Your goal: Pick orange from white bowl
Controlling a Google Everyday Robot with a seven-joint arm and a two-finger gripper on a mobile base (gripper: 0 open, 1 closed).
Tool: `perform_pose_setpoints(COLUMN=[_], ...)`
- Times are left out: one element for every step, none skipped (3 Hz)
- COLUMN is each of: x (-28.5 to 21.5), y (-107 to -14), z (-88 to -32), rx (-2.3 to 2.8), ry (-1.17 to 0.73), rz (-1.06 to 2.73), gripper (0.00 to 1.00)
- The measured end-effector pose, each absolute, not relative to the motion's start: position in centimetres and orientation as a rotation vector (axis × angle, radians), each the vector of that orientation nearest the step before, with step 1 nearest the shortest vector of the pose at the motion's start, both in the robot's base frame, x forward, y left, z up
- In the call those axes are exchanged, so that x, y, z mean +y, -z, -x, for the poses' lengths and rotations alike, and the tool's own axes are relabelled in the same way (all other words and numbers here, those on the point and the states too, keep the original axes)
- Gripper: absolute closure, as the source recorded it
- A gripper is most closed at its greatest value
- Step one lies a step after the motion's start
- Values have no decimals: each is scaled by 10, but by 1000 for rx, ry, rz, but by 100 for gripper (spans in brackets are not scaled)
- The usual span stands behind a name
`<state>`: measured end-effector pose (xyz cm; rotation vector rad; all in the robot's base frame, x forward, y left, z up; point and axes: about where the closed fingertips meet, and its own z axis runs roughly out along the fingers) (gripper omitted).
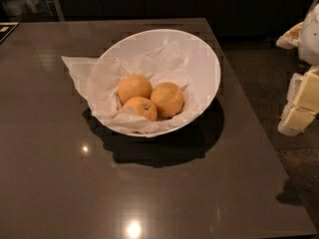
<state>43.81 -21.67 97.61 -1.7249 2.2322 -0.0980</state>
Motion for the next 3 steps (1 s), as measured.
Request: perform_pose_setpoints(x=[-217, -212, -201], y=[-976, -981, -981], z=[-438, -443, -460], rx=[2232, 2219, 2175], ry=[98, 121, 148], rz=[1725, 1743, 1814], gripper=[0, 0, 0])
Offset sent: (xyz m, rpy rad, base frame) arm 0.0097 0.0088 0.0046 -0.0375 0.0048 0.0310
